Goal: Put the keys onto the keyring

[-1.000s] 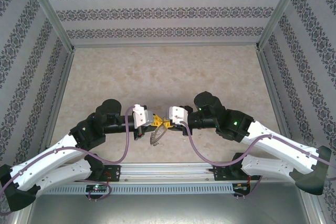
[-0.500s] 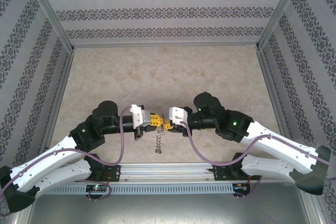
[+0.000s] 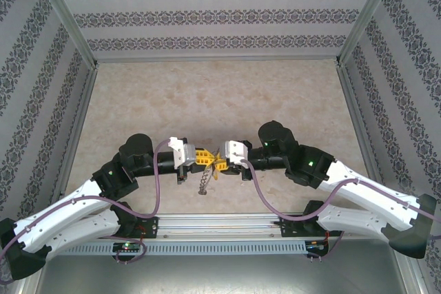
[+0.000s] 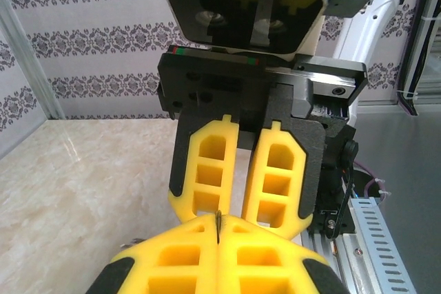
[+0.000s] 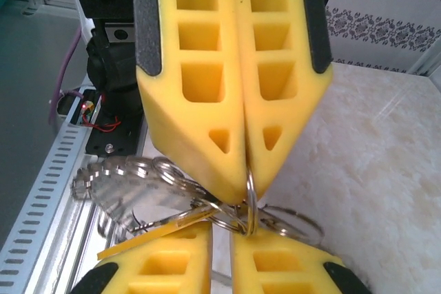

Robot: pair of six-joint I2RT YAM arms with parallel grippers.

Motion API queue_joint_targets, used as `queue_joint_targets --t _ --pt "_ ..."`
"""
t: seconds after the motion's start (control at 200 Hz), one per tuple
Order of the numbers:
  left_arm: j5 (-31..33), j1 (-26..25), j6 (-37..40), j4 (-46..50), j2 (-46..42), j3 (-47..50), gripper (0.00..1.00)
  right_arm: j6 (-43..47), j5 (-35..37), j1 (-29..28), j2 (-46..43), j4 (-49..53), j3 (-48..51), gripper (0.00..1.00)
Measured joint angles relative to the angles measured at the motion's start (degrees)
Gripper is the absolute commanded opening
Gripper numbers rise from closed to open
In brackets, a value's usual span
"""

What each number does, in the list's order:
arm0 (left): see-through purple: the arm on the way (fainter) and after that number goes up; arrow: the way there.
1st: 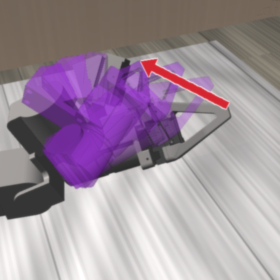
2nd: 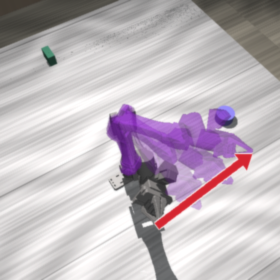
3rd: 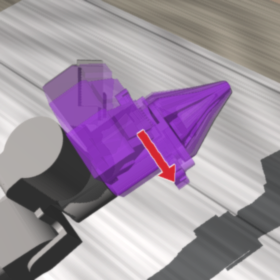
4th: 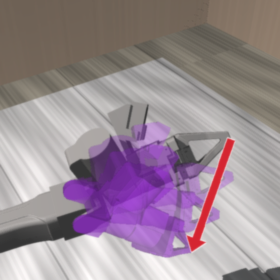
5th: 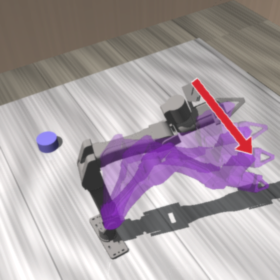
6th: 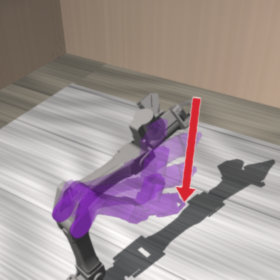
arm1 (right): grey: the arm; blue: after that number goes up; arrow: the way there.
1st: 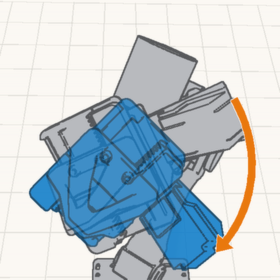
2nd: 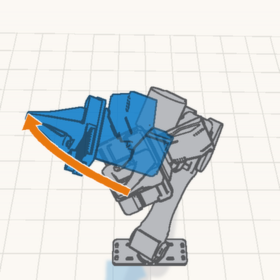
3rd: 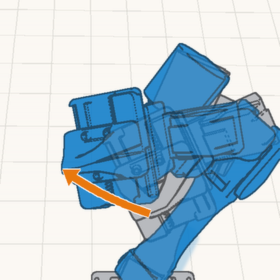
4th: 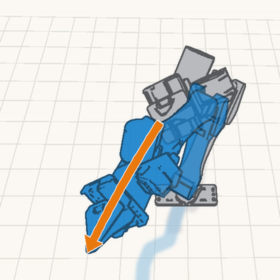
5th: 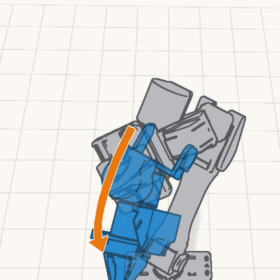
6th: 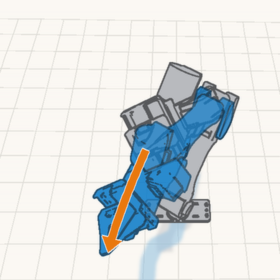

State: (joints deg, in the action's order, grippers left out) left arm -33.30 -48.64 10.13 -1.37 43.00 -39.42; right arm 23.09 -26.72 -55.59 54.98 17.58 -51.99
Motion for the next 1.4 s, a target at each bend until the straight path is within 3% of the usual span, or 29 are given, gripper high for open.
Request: queue_joint_targets --t 0.165,0.385,0.634,1.014,1.149,1.399 --pt "-0.13 0.00 -0.35 -0.74 -0.11 0.20 0.00 -0.48 -0.26 0.55 0.00 -0.35 0.00 0.15" --pt "-0.13 0.00 -0.35 -0.81 -0.66 0.20 0.00 -1.25 0.07 1.11 -1.73 -0.72 1.53 0.28" --pt "-0.15 0.00 -0.37 -0.81 -1.11 0.20 0.00 -2.45 -0.09 1.14 -5.46 -1.55 3.93 0.34" --pt "-0.13 0.00 -0.37 -0.81 -1.11 0.20 0.00 -4.39 -2.03 1.11 -3.67 -5.14 4.94 0.45" --pt "-0.15 0.00 -0.37 -0.81 -1.14 0.20 0.00 -5.01 -2.51 1.11 -2.93 -6.75 5.16 0.40" --pt "-0.13 0.00 -0.37 -0.81 -1.73 0.20 0.00 -5.31 -2.12 1.11 -1.62 -7.69 5.18 0.11"
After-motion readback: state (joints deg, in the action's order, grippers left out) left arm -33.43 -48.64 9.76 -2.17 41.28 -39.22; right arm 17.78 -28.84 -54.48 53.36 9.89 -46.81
